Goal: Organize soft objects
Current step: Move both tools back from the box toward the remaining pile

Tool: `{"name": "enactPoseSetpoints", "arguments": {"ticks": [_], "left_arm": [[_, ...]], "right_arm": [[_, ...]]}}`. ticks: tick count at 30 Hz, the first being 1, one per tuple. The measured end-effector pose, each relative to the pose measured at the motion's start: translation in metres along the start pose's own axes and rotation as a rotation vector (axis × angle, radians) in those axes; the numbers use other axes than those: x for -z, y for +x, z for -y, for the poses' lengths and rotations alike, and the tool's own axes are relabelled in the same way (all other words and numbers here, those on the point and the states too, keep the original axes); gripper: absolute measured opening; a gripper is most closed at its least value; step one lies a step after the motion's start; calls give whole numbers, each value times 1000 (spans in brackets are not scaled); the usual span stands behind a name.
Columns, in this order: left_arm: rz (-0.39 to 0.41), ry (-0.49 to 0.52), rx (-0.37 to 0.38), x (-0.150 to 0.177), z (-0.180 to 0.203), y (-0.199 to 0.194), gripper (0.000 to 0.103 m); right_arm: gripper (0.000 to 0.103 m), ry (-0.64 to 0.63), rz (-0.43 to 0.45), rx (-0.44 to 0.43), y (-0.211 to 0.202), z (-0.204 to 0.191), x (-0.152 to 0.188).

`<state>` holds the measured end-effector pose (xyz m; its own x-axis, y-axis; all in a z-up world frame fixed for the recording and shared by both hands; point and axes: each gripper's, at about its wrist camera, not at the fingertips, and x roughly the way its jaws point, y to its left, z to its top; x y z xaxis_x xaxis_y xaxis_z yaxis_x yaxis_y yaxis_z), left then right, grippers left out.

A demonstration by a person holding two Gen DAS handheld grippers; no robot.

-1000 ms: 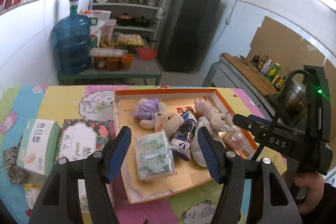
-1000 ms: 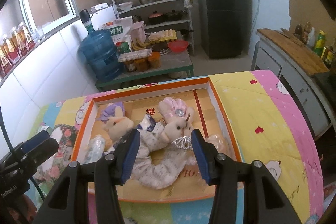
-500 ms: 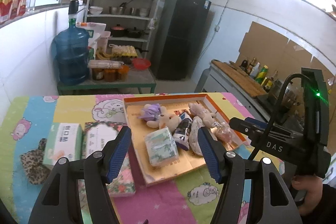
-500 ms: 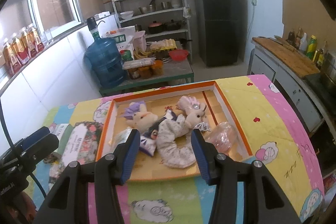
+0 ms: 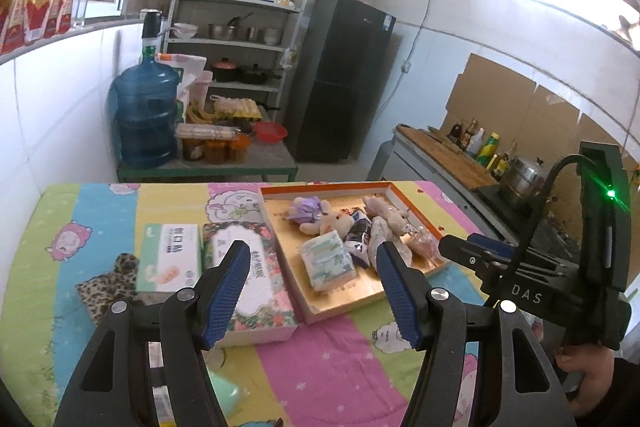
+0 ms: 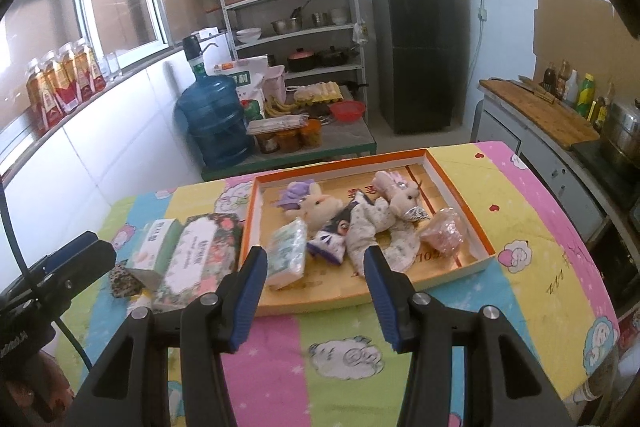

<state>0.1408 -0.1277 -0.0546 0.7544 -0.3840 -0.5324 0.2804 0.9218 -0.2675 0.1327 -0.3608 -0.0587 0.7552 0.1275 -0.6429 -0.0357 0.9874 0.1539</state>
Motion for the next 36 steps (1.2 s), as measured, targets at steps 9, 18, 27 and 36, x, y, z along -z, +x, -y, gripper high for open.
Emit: {"name": "enactPoseSetpoints", "arguments": {"ticks": [9, 18, 27, 36], "left_arm": [[28, 5, -7, 10, -32, -43, 67], [44, -33, -63, 27, -83, -81, 67], [44, -78, -156, 50, -127, -105, 67], [17, -128, -200, 68, -144, -109, 67]], "right_arm": [[50, -18, 22, 3, -27, -41, 18], [50, -49, 32, -27, -45, -81, 36], [50, -143, -17, -206, -39, -120, 59], [78, -426, -208, -467, 0, -159, 108]]}}
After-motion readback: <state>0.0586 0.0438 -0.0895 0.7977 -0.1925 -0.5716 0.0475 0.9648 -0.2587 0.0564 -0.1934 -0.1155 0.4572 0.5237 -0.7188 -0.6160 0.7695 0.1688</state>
